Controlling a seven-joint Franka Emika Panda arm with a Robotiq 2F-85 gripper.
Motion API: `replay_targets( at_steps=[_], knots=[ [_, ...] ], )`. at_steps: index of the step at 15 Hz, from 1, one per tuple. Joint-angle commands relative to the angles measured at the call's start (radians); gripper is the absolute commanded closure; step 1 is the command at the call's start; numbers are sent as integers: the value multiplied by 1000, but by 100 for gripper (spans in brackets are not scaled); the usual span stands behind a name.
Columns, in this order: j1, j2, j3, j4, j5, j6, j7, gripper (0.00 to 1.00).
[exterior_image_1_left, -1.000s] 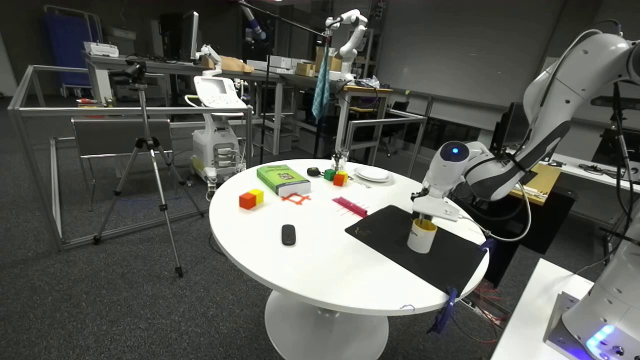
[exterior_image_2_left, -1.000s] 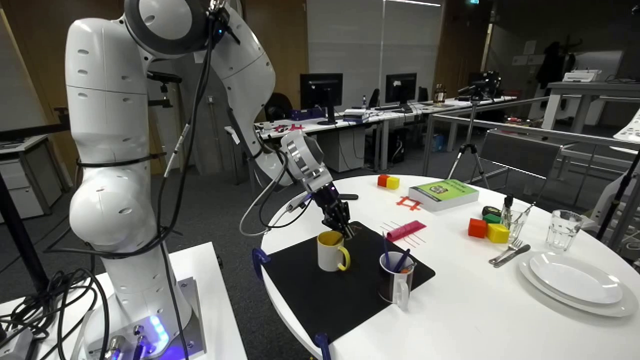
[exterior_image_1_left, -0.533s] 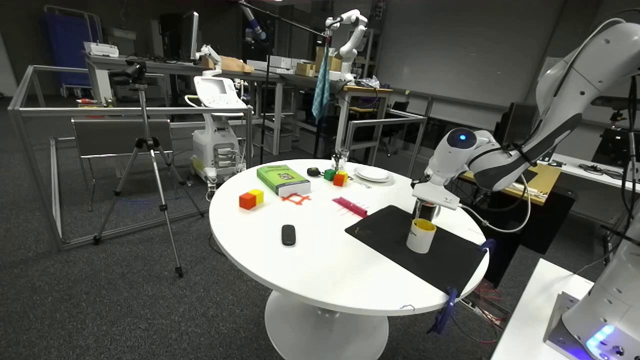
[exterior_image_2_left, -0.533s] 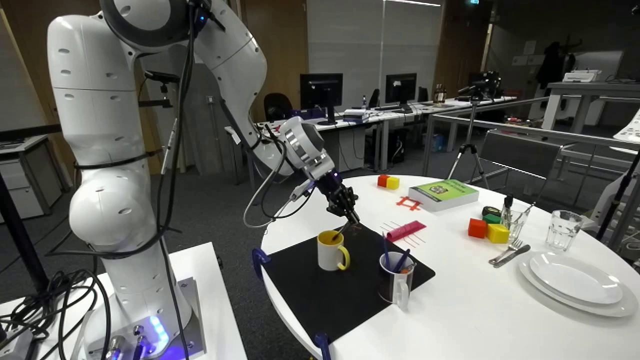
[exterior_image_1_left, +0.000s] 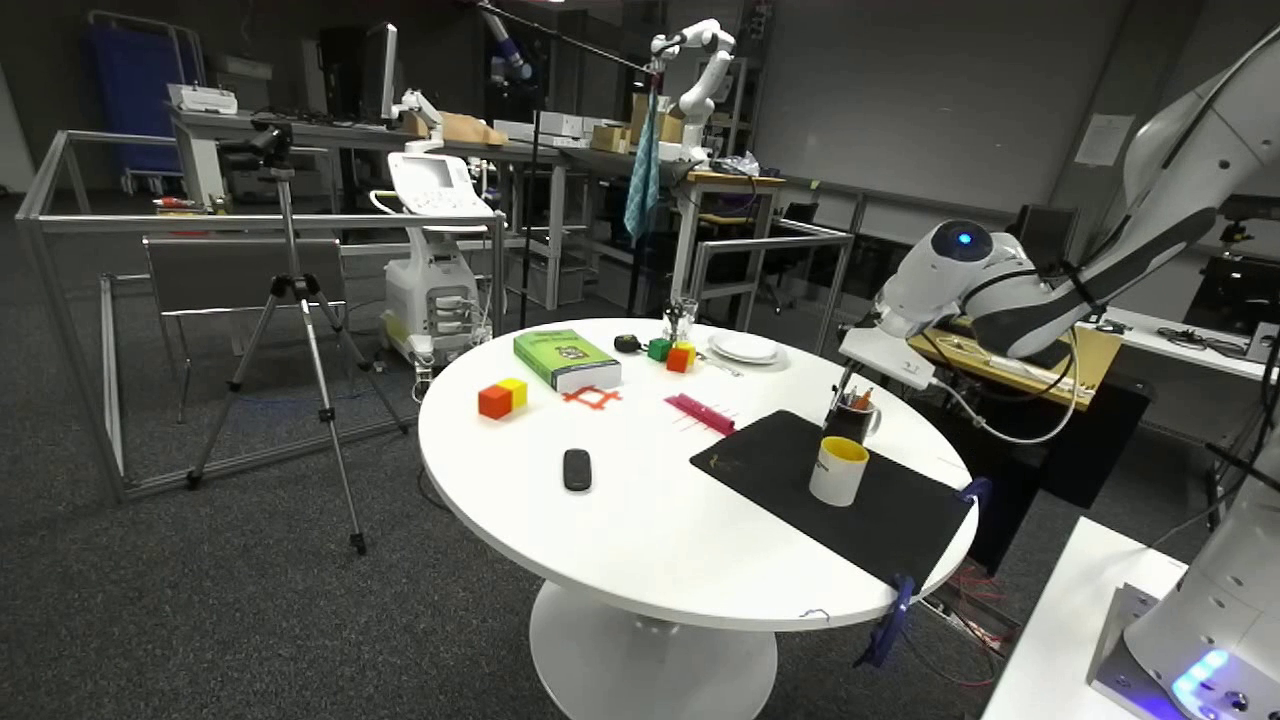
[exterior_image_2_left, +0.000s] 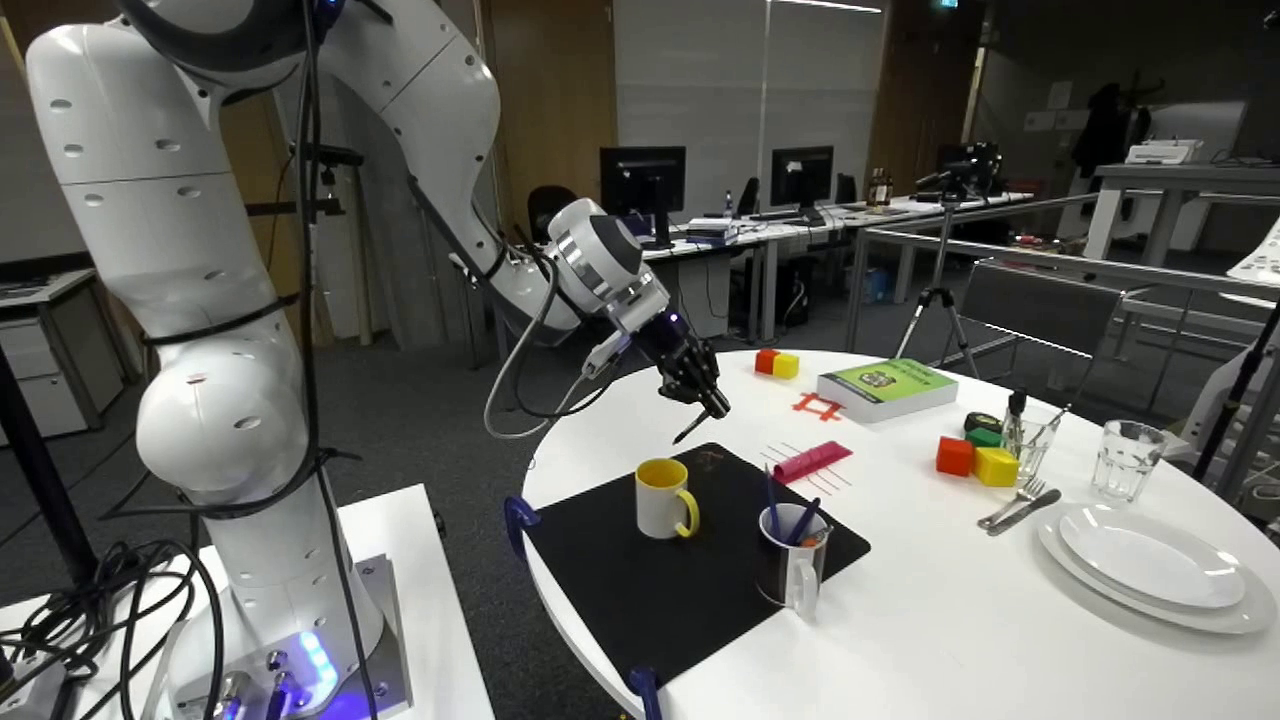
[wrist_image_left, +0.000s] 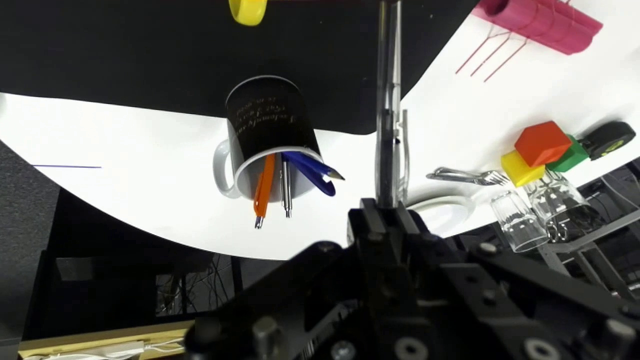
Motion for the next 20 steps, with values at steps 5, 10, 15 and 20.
replay_targets(
  at_steps=[5, 10, 15, 20],
  knots=[
    [-35, -166, -40, -55, -16, -51, 16, 98],
    [-64, -163, -48, -13, -29, -153, 18, 98],
    [-97, -114, -46, 45, -34, -249, -50, 98],
    [-103, -42, -49, 120, -71, -380, -128, 98]
  ],
)
